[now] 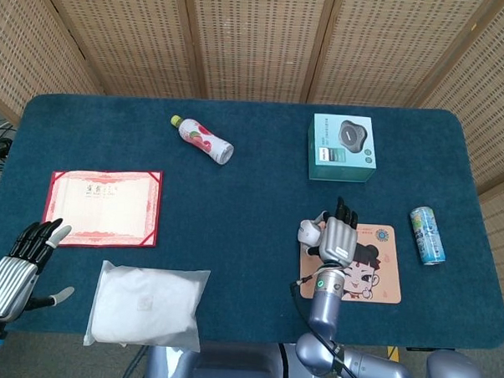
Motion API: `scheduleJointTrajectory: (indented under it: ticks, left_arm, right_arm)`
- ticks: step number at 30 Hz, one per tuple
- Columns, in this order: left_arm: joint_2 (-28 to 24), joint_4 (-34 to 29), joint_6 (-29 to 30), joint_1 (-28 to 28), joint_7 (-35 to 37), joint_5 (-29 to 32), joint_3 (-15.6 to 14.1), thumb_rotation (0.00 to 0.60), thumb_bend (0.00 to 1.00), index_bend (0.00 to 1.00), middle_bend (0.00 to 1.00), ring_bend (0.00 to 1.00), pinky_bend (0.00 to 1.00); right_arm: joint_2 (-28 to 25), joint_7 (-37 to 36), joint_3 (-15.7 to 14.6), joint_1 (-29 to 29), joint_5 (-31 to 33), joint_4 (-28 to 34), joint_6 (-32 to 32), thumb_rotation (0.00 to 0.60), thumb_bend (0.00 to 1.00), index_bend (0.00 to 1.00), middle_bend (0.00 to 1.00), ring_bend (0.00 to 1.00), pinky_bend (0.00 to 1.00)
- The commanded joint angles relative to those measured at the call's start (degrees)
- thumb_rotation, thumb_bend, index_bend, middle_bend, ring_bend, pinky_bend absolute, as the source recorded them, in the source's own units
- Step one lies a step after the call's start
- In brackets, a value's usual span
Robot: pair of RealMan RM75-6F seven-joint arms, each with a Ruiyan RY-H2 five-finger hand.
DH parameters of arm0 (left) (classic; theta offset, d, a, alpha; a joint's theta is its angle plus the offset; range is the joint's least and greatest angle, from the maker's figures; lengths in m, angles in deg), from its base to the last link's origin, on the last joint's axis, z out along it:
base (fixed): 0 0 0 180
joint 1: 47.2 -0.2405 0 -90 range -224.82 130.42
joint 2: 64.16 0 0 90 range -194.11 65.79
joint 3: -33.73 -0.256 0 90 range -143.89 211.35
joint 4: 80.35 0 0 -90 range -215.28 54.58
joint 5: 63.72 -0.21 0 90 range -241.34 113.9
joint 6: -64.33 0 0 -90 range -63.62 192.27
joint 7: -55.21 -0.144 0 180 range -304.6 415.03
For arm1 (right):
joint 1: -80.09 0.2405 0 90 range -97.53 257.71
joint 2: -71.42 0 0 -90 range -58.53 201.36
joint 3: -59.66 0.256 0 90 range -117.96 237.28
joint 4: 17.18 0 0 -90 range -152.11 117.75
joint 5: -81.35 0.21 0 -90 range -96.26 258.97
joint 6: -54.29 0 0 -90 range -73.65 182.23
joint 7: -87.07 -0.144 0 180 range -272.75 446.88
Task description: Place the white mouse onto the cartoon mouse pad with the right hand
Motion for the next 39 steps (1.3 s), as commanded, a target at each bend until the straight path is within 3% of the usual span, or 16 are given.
scheduleJointTrajectory:
  ticks: [1, 32, 39]
  left_arm:
    - [0.02, 0.01, -0.08, 0.04, -0.04, -0.04, -0.02, 0.6, 0.15, 0.0, 0.0, 0.0, 0.0]
    - [0.07, -0.23, 0.02, 0.0, -0.55, -0.38, -0.21, 0.6, 0.15, 0.0, 0.0, 0.0, 0.0]
    - [0.06, -0.32, -0.41, 0.22, -0.47, -0.84, -0.53, 0.6, 0.15, 0.0, 0.0, 0.0, 0.0]
  right_arm:
    - [-0.45, -0.61, 0.42, -0.6, 0.09, 0.62, 0.69, 0.6, 0.05, 0.54, 0.0, 0.0, 0.0]
    - [-2.83, -5.16, 2.12, -3.28, -0.83, 1.75, 3.56, 0.6, 0.05, 0.55, 0.0, 0.0, 0.0]
    - [-2.07, -9.45, 1.89, -5.2, -2.76, 0.56, 5.91, 0.6, 0.05, 0.55, 0.0, 0.0, 0.0]
